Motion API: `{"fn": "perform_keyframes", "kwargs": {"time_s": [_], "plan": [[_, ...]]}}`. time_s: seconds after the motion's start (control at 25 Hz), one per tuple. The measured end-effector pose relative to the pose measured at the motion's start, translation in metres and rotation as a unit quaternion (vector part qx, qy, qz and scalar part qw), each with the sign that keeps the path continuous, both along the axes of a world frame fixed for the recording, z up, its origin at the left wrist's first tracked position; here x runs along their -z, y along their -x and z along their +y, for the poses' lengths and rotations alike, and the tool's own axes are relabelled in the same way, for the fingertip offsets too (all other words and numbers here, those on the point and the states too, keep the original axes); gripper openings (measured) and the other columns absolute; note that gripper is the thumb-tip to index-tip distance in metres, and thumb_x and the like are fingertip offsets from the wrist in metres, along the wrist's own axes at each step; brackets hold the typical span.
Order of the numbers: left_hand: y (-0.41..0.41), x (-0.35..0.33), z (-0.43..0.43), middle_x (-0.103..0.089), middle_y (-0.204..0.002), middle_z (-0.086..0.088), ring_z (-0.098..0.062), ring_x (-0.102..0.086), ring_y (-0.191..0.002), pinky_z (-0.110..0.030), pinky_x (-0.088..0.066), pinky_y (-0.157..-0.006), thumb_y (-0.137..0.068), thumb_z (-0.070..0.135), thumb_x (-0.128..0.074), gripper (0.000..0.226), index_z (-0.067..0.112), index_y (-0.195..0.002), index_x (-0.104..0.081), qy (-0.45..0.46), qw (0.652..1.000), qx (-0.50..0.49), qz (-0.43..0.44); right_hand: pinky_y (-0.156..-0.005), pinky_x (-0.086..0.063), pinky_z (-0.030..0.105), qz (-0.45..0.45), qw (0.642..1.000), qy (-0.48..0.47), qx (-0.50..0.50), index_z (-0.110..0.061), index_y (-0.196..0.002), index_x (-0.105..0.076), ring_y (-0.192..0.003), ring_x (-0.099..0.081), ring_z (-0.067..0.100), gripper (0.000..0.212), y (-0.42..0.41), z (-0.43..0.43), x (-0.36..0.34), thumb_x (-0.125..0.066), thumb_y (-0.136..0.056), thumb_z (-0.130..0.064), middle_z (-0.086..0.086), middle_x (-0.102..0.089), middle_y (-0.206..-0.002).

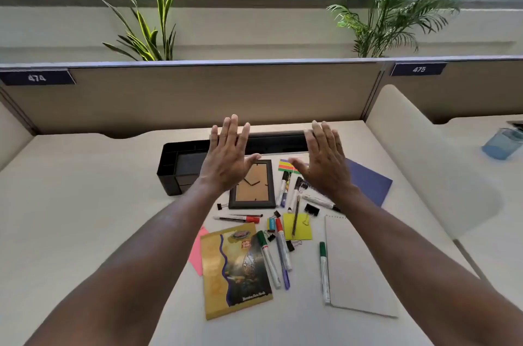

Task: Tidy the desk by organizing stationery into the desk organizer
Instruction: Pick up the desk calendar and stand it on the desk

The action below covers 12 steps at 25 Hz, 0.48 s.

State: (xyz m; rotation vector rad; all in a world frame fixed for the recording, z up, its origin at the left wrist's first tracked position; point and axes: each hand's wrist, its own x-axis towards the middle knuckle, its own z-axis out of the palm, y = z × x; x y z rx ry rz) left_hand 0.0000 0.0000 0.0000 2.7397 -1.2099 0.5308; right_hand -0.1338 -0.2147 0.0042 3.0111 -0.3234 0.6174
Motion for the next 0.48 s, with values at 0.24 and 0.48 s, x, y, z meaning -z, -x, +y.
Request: {"fn": "perform_keyframes", "kwargs": {"time_s": [0.24,0.48], "plan": [[0.000,0.041,-0.007,-0.001,-0.158,-0.021,-0.033,0.003,-0.147,-0.051,-0.003,-0.119,-0.098,0.054,-0.018,0.069,0.013,-0.152,-0.008,-0.020,0.999,0.010,0.033,-0.118,-0.021,0.050,0.061,0.997,-0.033,0.028,-0.003,-0.141,-0.039,-0.143,-0.023,0.036,0.082,0.010,-0.009,0.039,-0.029,-0.091,-0.068,0.022,-0.033,-0.150],[0.007,0.086,-0.035,-0.001,-0.160,-0.018,-0.032,0.005,-0.147,-0.049,0.003,-0.119,-0.100,0.038,-0.018,0.059,0.015,-0.153,-0.004,-0.064,0.990,0.032,0.121,-0.117,-0.016,0.046,0.147,0.984,-0.082,0.066,-0.004,-0.143,-0.037,-0.143,-0.026,0.035,0.084,0.026,-0.031,0.093,-0.020,-0.091,-0.068,0.020,-0.035,-0.151]]}}
